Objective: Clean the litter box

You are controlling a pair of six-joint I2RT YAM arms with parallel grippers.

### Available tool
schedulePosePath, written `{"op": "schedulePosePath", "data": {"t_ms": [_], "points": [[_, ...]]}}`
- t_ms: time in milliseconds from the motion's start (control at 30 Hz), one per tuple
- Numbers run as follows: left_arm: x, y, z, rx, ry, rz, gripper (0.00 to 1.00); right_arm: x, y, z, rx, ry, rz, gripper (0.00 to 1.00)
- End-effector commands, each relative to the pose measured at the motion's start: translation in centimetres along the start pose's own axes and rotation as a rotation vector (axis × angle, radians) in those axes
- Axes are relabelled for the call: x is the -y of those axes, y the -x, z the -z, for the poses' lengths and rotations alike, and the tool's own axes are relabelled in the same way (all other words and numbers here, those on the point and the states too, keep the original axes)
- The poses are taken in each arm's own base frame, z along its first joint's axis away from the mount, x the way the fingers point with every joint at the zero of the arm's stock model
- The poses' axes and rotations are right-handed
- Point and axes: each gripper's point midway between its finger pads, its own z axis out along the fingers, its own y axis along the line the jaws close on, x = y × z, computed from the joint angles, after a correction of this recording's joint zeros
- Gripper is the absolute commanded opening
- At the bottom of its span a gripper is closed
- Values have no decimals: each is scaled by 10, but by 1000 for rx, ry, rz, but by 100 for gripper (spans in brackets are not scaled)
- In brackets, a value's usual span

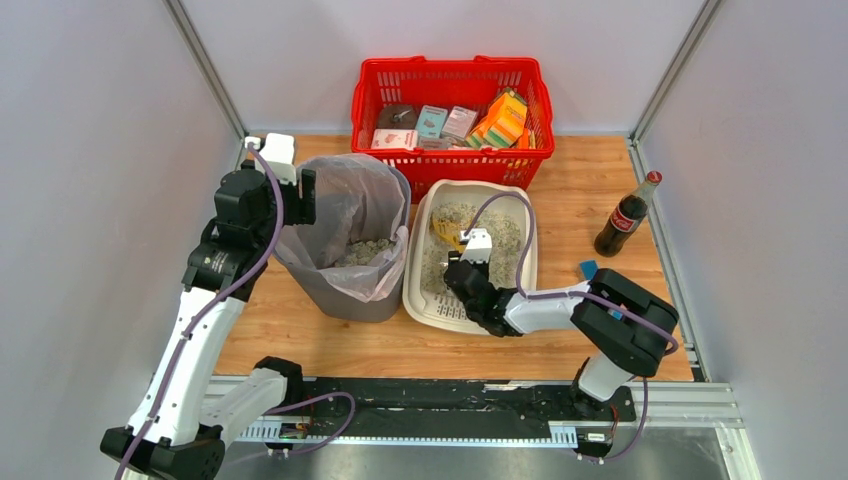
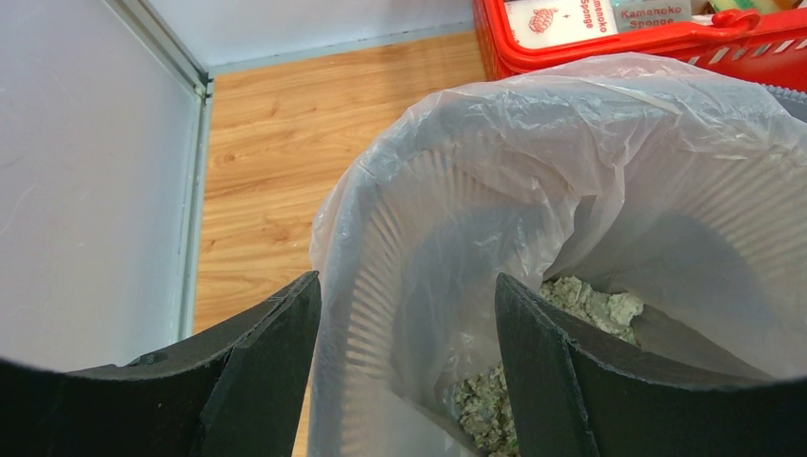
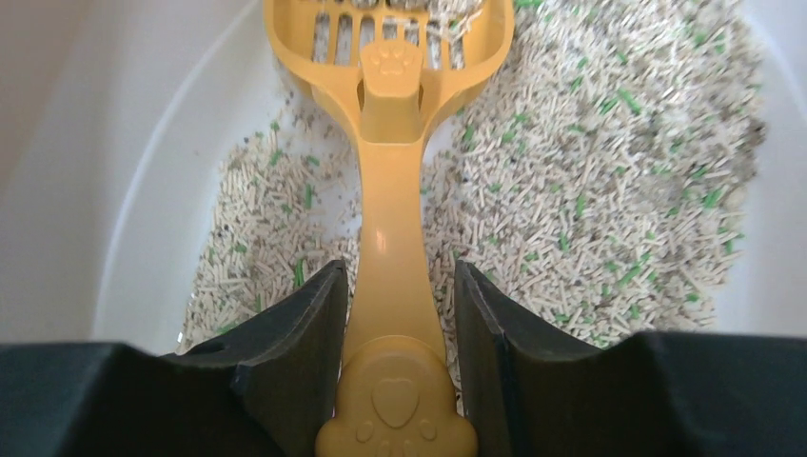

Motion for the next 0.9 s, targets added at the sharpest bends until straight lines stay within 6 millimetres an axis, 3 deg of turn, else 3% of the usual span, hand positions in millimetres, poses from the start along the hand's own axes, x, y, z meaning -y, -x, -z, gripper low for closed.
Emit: {"op": "schedulePosePath", "data": {"t_ms": [0, 367, 600, 867], "points": [[1, 7, -1, 27, -7, -3, 75, 1, 71, 5, 234, -13, -151, 0], [2, 5, -3, 18, -8, -5, 75, 11, 79, 13, 274, -34, -84, 0], [2, 5, -4, 17, -8, -4, 75, 1, 85, 33, 317, -42, -36, 0], [3, 4, -5, 14, -11, -4, 75, 8, 85, 46, 338, -63, -50, 0]]}}
